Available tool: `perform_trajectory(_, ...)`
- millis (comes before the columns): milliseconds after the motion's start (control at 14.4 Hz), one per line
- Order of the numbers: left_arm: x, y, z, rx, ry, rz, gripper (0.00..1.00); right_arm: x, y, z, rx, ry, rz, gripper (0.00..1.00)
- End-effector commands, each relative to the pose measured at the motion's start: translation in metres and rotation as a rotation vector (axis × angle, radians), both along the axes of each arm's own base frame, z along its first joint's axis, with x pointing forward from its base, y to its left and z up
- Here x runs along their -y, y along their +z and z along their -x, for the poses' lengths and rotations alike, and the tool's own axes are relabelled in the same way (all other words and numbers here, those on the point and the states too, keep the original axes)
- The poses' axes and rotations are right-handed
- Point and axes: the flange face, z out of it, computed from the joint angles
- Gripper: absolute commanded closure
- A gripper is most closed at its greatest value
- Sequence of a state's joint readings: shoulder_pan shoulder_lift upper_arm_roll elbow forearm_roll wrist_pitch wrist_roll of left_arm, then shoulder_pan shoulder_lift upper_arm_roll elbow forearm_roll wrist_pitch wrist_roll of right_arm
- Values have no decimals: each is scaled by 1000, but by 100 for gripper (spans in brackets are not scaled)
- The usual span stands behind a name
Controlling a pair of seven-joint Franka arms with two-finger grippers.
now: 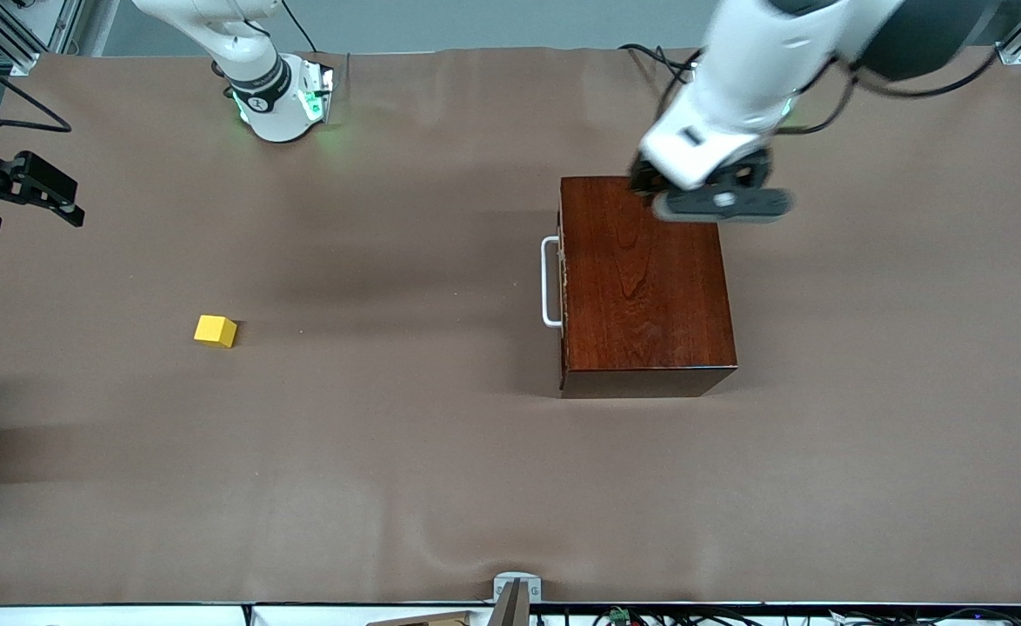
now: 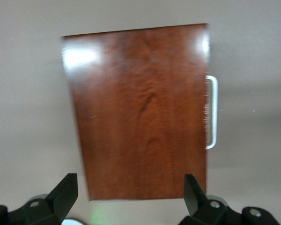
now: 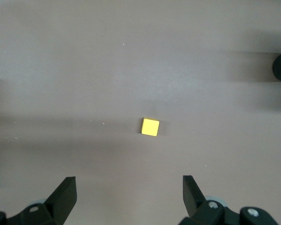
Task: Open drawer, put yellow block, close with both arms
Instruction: 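Reach the left gripper toward the white drawer handle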
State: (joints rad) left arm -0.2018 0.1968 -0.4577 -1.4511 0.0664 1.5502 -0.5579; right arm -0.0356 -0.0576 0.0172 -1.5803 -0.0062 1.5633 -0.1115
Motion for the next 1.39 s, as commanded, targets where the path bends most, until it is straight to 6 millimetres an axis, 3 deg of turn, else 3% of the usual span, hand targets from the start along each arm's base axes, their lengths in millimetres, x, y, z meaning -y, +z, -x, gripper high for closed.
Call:
perform_trajectory(0, 55, -22, -7, 25, -73, 6, 0, 3, 4, 1, 6, -16, -12, 0)
perform_trajectory(417, 146, -80, 4, 79, -43, 32, 0, 1, 4, 1, 6, -13, -12, 0)
perform_trajectory(625, 194, -138, 12, 87, 84, 33, 0, 3, 3, 1, 4, -17, -12, 0)
perform_trajectory(764, 212, -160, 25, 138, 63, -22, 0, 5, 3, 1, 3, -20, -12, 0)
perform_trajectory(903, 225, -193, 34, 154, 39, -83, 0, 4, 3, 1, 1, -19, -12, 0)
perform_trajectory(1319, 219, -249, 49, 124, -20, -278, 0, -1, 0, -1, -4, -8, -13, 0)
